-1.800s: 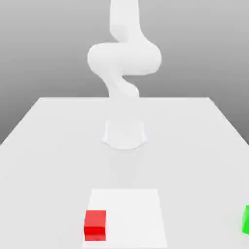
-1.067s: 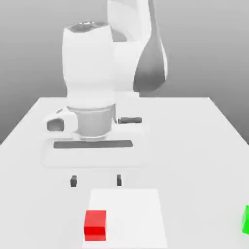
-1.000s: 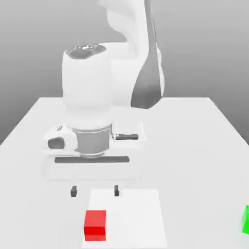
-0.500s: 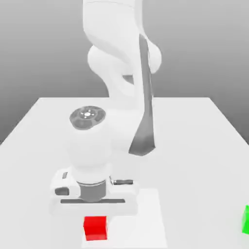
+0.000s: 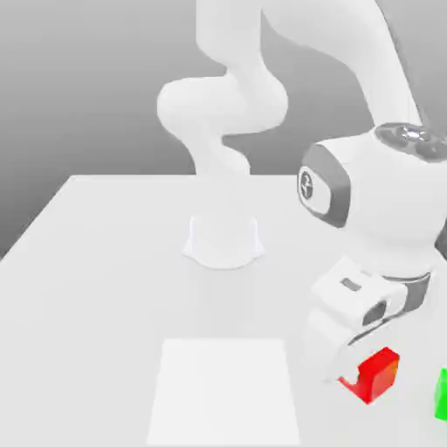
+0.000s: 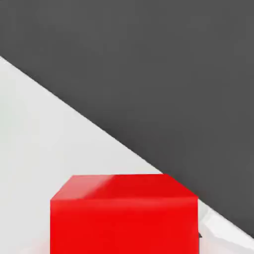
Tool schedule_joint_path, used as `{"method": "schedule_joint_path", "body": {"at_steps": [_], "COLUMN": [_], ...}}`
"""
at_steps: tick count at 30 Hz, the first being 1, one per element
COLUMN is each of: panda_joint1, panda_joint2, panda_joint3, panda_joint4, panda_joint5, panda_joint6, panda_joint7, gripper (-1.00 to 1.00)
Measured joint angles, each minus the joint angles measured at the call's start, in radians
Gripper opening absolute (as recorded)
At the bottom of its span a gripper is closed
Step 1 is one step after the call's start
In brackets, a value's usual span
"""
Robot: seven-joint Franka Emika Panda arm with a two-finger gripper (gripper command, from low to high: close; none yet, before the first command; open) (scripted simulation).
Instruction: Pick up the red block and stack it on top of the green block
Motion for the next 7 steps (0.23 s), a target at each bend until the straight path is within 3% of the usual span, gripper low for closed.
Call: {"method": "schedule_joint_path", "body": {"at_steps": [2,3,7], "panda_joint1": [0.069,0.096,0.096], "panda_joint2": [0.088,0.133,0.133], "panda_joint3": [0.022,0.021,0.021], "panda_joint4": [0.054,0.074,0.074], "panda_joint5": [-0.051,-0.074,-0.074], "panda_joint6": [0.031,0.055,0.055], "panda_joint7": [0.009,0.016,0.016], "gripper": [-1.0,1.0,1.0]}}
